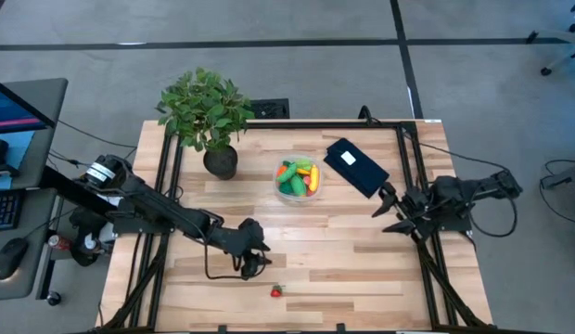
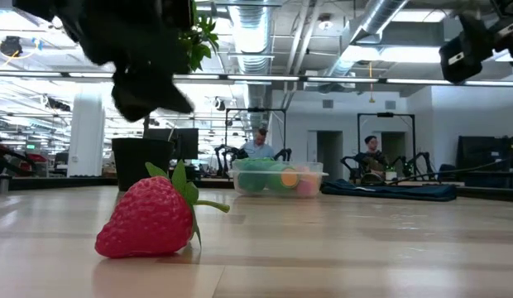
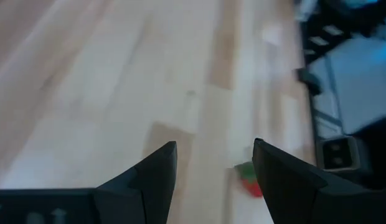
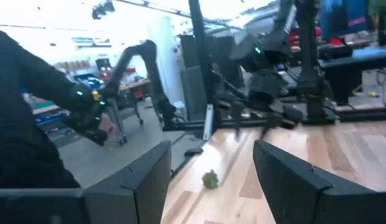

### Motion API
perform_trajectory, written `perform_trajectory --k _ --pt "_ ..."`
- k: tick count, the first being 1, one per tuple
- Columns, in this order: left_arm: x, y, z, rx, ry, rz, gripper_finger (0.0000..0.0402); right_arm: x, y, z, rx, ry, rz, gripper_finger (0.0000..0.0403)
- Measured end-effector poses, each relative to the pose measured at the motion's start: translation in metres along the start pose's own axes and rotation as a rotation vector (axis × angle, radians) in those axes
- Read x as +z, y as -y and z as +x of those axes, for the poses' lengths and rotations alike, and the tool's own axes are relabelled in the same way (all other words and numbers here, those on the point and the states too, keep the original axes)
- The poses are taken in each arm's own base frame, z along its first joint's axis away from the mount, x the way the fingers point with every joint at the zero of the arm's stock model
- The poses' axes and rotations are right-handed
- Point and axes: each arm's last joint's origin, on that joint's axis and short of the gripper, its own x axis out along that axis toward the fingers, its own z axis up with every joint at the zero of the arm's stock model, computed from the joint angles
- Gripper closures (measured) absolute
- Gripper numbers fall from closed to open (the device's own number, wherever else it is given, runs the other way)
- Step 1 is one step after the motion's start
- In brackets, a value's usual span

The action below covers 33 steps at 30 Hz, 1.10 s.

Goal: Pick and placing Produce into tupperware
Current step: Put the red strawberry into the transparent bin

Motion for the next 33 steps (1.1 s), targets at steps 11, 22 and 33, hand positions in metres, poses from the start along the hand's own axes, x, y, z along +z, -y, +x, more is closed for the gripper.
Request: perform_trajectory --k 11,22,33 --pt "-0.026 0.024 0.014 -0.096 0.002 0.218 0.0203 -0.004 0.004 -0.001 -0.026 -0.033 -0.006 0.0182" --pt "-0.050 0.050 0.068 -0.047 -0.011 0.285 0.0203 -0.006 0.005 -0.001 -0.038 -0.058 0.044 0.0182" --pt "-0.063 0.062 0.095 -0.046 -0.038 0.291 0.0203 -0.007 0.006 -0.001 -0.046 -0.072 0.081 0.0182"
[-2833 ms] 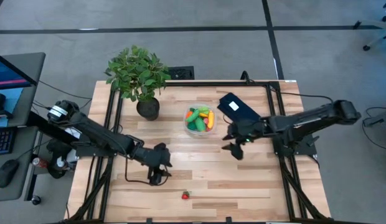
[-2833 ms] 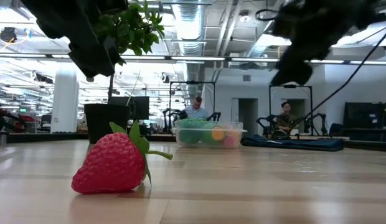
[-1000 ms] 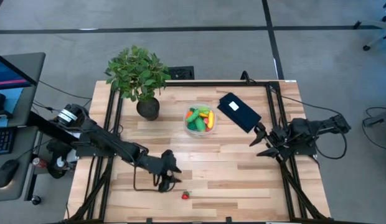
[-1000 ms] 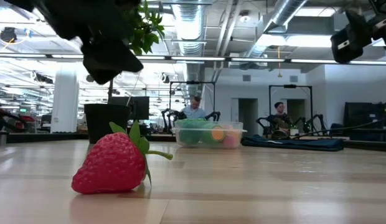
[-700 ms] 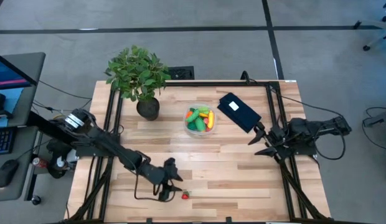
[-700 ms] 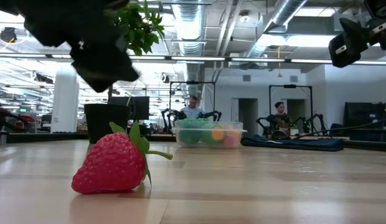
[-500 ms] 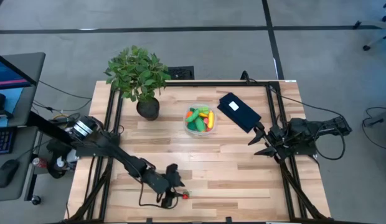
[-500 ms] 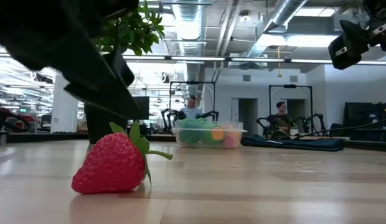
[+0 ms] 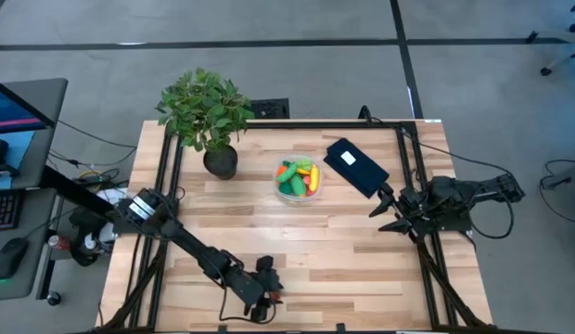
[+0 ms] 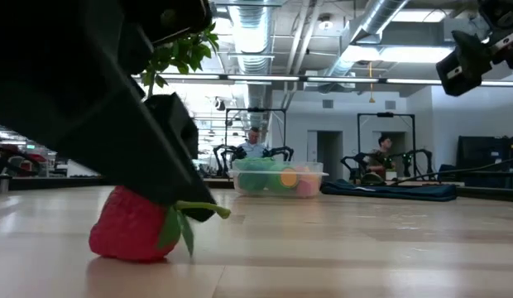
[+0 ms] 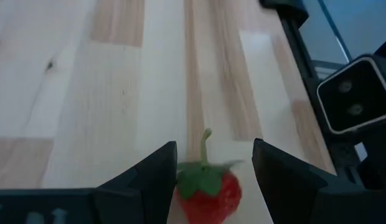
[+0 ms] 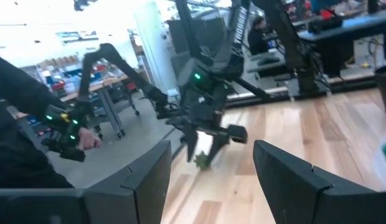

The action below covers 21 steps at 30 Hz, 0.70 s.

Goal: Pick and placing Produce into tupperware
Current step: Put the red strawberry into the transparent bin

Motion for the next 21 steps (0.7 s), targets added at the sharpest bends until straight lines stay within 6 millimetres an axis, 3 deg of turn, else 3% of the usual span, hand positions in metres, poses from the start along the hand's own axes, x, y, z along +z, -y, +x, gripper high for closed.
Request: perform_trajectory --k 21 --pt "-0.0102 -0.0055 -0.0017 0.064 -0.102 -0.002 0.0209 -0.0013 0.0003 -0.0002 -0.004 -0.015 0.007 0.0182"
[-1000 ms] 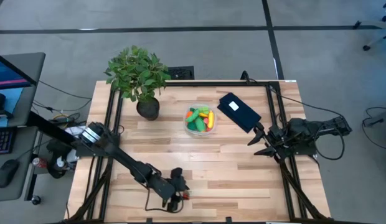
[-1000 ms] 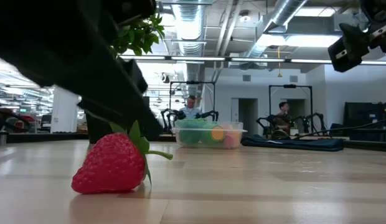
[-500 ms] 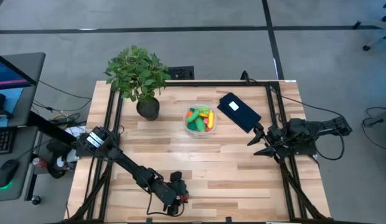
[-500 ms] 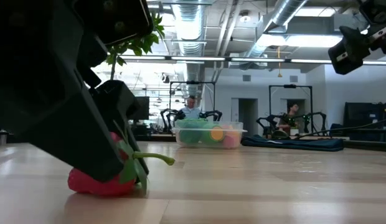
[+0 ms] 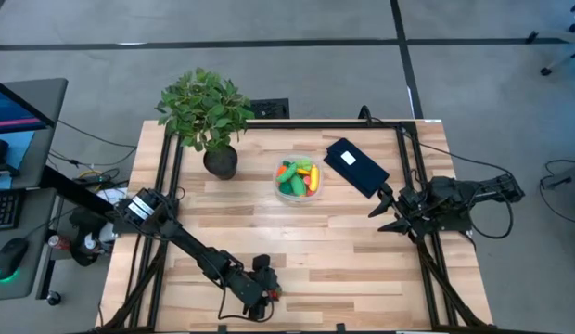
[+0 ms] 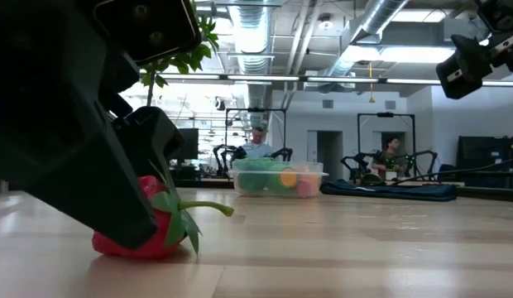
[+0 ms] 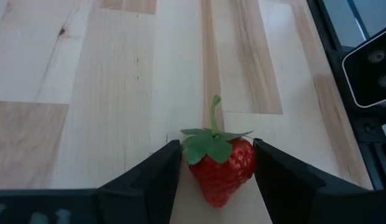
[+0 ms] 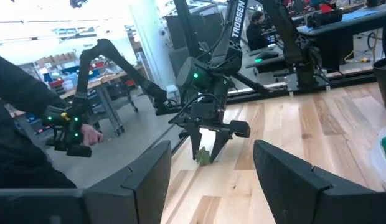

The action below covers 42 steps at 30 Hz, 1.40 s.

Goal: Pick and placing Produce into tupperware
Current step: Put the red strawberry into the transparent bin

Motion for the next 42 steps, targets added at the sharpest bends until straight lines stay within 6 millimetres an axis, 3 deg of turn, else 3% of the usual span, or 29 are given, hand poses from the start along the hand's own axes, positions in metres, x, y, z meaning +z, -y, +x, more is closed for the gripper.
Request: perform_trajectory --k 10,21,30,42 --pt "0.001 -0.003 0.001 0.029 0.011 -0.002 0.0253 0.000 0.000 0.000 0.000 0.000 -0.002 0.0182" --pt "0.019 -0.026 0.006 0.135 0.103 -0.059 0.0246 0.000 0.000 0.000 -0.001 0.000 -0.002 0.0182" --pt "0.073 -0.061 0.010 0.209 0.217 -0.020 0.0250 0.000 0.000 0.000 -0.001 0.000 -0.001 0.0182" --pt "0.154 -0.138 -0.004 0.487 0.382 0.011 0.0249 0.000 0.000 0.000 -0.001 -0.001 0.000 0.0182"
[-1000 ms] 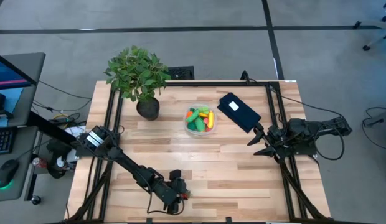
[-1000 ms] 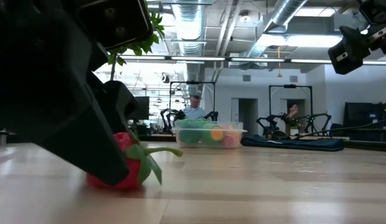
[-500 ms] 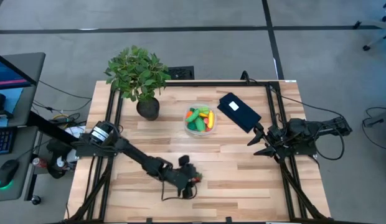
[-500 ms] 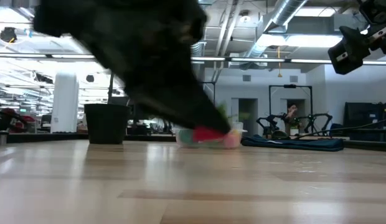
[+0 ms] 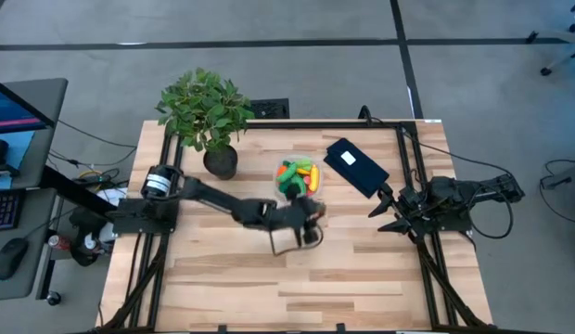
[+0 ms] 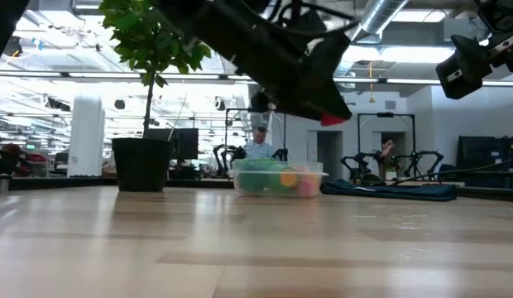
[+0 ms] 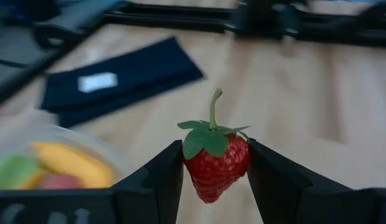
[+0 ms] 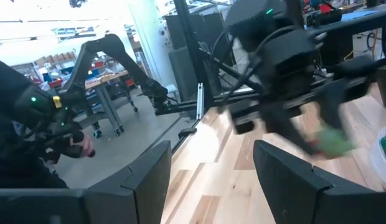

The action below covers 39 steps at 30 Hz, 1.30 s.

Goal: Pick and placing Produce into tupperware
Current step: Put the red strawberry into the transparent bin

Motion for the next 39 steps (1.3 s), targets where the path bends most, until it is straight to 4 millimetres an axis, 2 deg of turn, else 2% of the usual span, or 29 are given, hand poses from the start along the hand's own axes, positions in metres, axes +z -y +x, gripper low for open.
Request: perform_trajectory --k 5,11,19,26,39 --pt "0.015 -0.032 0.015 0.096 -0.014 -0.023 0.0249 0.000 0.000 0.000 0.000 0.000 0.000 0.0182" --pt "0.012 -0.056 0.023 0.159 -0.082 -0.018 0.0249 0.000 0.000 0.000 0.000 0.000 0.000 0.0182" --pt "0.006 -0.061 0.023 0.188 -0.149 0.011 0.0248 0.000 0.000 0.000 -0.006 0.001 -0.006 0.0182" --pt "-0.008 -0.067 0.018 0.348 -0.245 -0.040 0.0249 -0.001 0.001 0.000 -0.012 -0.006 -0.008 0.0182" --pt "-0.011 -0.068 0.017 0.365 -0.274 -0.057 0.0249 -0.003 0.001 0.000 -0.019 -0.025 -0.003 0.0182"
